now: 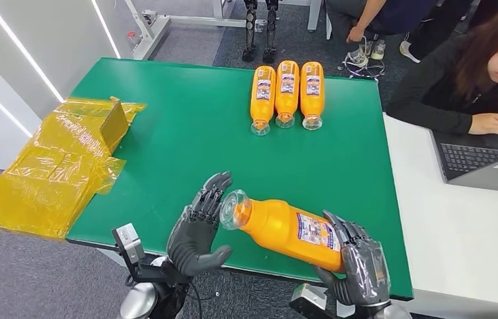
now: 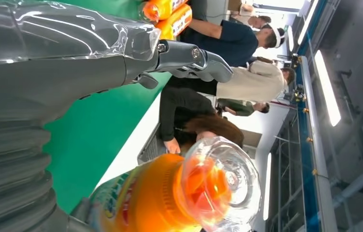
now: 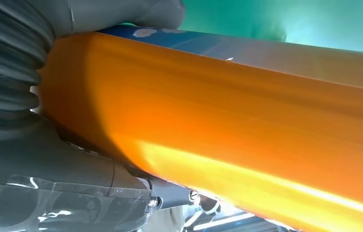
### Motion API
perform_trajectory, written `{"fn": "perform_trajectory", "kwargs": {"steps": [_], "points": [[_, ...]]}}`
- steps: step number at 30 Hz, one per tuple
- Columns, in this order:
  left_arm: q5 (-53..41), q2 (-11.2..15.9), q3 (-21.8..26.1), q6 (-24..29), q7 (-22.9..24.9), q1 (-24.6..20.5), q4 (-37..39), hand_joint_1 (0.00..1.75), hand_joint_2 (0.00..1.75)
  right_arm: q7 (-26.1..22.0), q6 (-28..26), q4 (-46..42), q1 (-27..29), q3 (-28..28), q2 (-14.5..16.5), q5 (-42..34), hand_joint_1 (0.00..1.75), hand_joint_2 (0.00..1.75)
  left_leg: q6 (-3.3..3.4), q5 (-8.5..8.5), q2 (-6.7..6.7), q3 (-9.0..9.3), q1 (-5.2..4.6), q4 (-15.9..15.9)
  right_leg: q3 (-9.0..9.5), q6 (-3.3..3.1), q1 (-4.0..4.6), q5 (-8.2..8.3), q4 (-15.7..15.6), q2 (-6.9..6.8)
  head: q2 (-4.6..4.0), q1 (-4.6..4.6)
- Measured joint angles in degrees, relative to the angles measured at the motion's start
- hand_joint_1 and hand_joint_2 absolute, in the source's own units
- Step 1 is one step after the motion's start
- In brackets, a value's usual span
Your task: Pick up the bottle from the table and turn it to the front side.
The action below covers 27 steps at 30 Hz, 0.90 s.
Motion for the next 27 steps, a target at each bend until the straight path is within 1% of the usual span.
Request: {"fn": "perform_trajectory", "kwargs": {"steps": [4,12,17,18,21,22,27], "points": [[2.15,0.56,-1.29,-1.32,-0.14,0.04,-0.81,0.00,1.75,-0.34,-0.21,0.07,0.16,1.30,1.16,0.33,1.75,1.75,0.00,0.00,0.00,-0.01,0.01,0.00,0.00,0.00,0.01,-0.01,0.00,0.00,0.00,0.01],[4.07,2.27,-4.47,-3.37,-0.14,0.81,-5.70,0.00,1.75,-0.48,1.36,0.69,0.47,6.79,6.57,1.89,1.75,1.75,-0.01,0.00,0.02,0.02,0.03,-0.03,-0.02,-0.03,0.03,-0.05,0.02,0.01,0.00,-0.01],[4.13,2.51,-5.07,-3.68,-0.01,-0.43,-6.04,0.00,1.75,-0.66,1.52,1.65,0.08,9.85,9.56,-1.37,1.75,1.75,-0.01,0.00,0.04,0.03,0.03,-0.04,-0.01,-0.03,0.02,-0.05,0.03,0.03,0.00,0.00],[4.14,2.52,-5.08,-3.67,0.01,-0.74,-6.04,0.30,1.75,-0.77,1.61,1.86,-0.16,10.25,9.96,-2.19,1.75,1.75,-0.01,0.00,0.05,0.03,0.02,-0.03,0.00,-0.03,0.02,-0.04,0.03,0.03,0.00,0.01],[4.27,2.55,-5.08,-3.46,0.02,-1.28,-6.04,1.61,1.75,-1.19,1.57,2.54,-0.69,11.12,10.80,-3.99,1.75,1.75,-0.01,0.01,0.06,0.03,0.01,-0.02,0.01,-0.01,0.01,-0.03,0.02,0.02,0.00,0.00],[4.34,2.56,-5.08,-3.29,0.03,-1.37,-6.04,1.75,1.75,-1.25,1.46,2.73,-0.77,11.28,11.02,-4.20,1.75,1.75,-0.01,0.01,0.07,0.03,0.01,-0.02,0.01,-0.01,0.00,-0.03,0.02,0.02,0.00,0.01],[4.45,2.62,-5.10,-2.17,0.04,-1.49,-6.04,1.75,1.75,-0.99,1.04,3.27,-1.11,11.46,11.76,-4.34,1.75,1.75,0.00,0.00,0.07,0.03,0.00,-0.01,0.00,-0.01,0.00,-0.03,0.02,0.03,0.00,0.00]]}}
